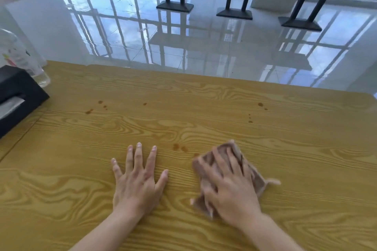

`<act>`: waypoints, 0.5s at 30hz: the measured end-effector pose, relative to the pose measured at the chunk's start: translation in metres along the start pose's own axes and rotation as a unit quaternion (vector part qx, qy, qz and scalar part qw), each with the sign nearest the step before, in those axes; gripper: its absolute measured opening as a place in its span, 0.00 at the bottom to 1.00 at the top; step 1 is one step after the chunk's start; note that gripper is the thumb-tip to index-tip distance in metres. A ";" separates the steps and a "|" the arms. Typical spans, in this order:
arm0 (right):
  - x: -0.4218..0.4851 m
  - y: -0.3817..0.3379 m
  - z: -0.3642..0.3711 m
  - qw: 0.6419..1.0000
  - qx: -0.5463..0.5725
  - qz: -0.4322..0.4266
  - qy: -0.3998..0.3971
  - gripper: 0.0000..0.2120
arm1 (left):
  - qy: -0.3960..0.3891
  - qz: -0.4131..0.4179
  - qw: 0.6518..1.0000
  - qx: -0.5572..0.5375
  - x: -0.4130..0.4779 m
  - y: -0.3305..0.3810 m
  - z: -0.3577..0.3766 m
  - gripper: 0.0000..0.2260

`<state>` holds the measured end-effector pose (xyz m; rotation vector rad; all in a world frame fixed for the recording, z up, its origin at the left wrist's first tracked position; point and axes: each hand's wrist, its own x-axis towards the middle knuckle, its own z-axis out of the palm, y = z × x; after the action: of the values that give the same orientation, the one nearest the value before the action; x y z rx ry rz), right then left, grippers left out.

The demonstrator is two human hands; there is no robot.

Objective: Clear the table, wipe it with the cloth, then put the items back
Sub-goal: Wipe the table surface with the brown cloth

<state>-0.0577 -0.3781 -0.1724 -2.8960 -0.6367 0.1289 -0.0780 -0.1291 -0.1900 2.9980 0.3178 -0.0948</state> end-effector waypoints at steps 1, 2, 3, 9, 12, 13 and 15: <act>-0.024 -0.007 0.000 1.000 0.000 -0.028 0.010 0.30 | 0.000 -0.002 1.000 0.000 0.000 0.001 0.000 0.36; -0.033 -0.002 0.001 0.999 0.000 -0.047 0.004 0.31 | -0.003 -0.001 1.000 0.002 -0.001 0.002 -0.001 0.36; -0.026 0.008 0.001 0.998 -0.017 -0.059 -0.004 0.31 | -0.010 -0.001 1.000 0.005 -0.001 0.002 -0.002 0.36; 0.076 0.008 -0.008 0.992 0.017 0.121 -0.042 0.28 | -0.022 -0.003 1.000 0.007 -0.003 0.004 -0.008 0.36; 0.003 -0.026 0.006 1.000 0.000 -0.029 -0.011 0.30 | -0.026 0.000 1.000 0.009 -0.003 0.003 -0.008 0.36; -0.023 -0.024 0.007 0.998 -0.010 -0.062 0.008 0.32 | -0.024 0.000 1.000 0.008 -0.003 0.003 -0.007 0.36; -0.033 -0.004 0.006 0.998 -0.029 -0.058 0.007 0.33 | -0.019 0.000 1.000 0.003 -0.003 0.004 -0.007 0.36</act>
<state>-0.0900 -0.3874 -0.1760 -2.9044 -0.8160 0.0764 -0.0792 -0.1331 -0.1828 2.9982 0.3130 -0.1528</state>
